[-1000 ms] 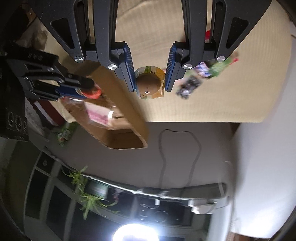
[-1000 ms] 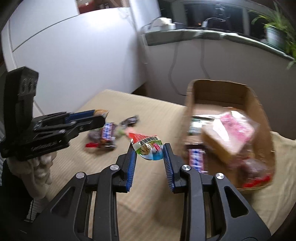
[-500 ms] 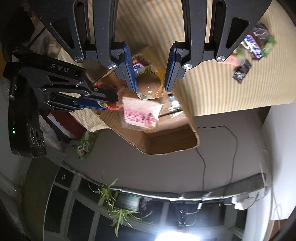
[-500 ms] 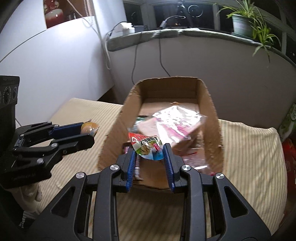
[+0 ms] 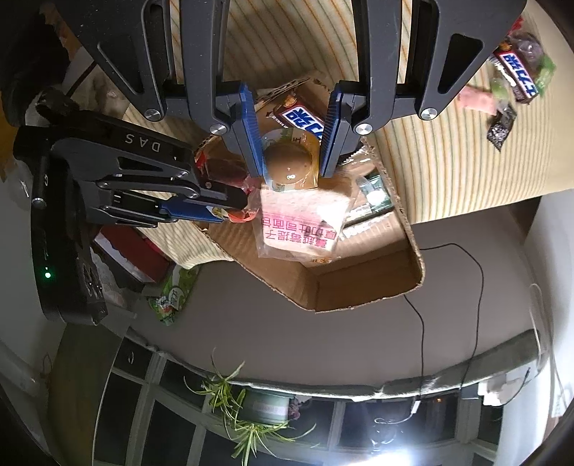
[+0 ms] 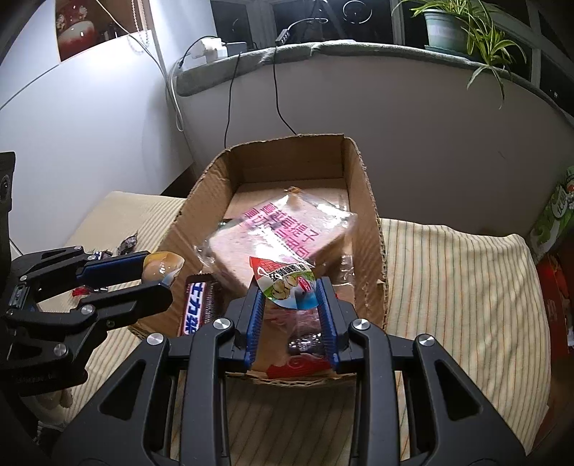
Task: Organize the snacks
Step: 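Carry both snacks into the cardboard box and open both tools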
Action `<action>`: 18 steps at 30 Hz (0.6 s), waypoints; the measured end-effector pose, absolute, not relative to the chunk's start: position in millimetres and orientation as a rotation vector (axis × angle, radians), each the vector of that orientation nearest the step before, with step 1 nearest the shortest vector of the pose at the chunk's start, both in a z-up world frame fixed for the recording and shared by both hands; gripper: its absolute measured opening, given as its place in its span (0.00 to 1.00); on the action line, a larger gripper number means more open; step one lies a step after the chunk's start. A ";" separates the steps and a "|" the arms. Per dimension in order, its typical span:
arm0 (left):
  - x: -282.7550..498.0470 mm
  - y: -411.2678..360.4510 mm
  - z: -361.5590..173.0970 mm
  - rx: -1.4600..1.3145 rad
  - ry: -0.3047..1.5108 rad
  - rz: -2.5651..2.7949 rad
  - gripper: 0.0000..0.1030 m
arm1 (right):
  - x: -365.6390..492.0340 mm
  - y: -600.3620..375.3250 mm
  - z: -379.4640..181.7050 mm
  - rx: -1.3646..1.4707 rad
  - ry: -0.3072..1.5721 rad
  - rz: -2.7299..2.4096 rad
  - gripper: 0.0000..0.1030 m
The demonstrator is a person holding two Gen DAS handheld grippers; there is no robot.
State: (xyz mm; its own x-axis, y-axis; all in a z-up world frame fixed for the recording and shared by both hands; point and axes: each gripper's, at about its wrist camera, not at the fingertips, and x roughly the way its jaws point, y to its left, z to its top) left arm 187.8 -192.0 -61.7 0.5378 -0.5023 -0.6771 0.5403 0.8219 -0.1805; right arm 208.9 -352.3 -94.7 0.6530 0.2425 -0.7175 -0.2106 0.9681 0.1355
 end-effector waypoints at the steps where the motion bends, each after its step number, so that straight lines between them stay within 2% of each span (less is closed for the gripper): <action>1: 187.9 -193.3 -62.1 0.054 0.790 -0.621 0.30 | 209.4 -352.6 -96.0 0.042 0.823 0.256 0.30; 7: 188.1 -198.6 -61.8 0.066 0.792 -0.619 0.34 | 212.0 -356.4 -97.2 0.046 0.825 0.249 0.33; 8: 188.0 -199.0 -61.5 0.067 0.790 -0.616 0.34 | 213.4 -356.7 -96.6 0.045 0.826 0.246 0.39; 9: 188.0 -199.2 -61.4 0.068 0.792 -0.616 0.39 | 212.9 -356.8 -96.2 0.045 0.825 0.243 0.44; 10: 188.2 -198.9 -61.2 0.066 0.791 -0.613 0.48 | 212.4 -357.0 -95.1 0.043 0.819 0.238 0.56; 11: 187.6 -198.1 -60.9 0.064 0.788 -0.610 0.50 | 211.5 -357.6 -94.2 0.042 0.813 0.235 0.64; 18: 184.9 -192.2 -58.1 0.055 0.780 -0.602 0.51 | 207.3 -357.7 -86.0 0.048 0.790 0.222 0.76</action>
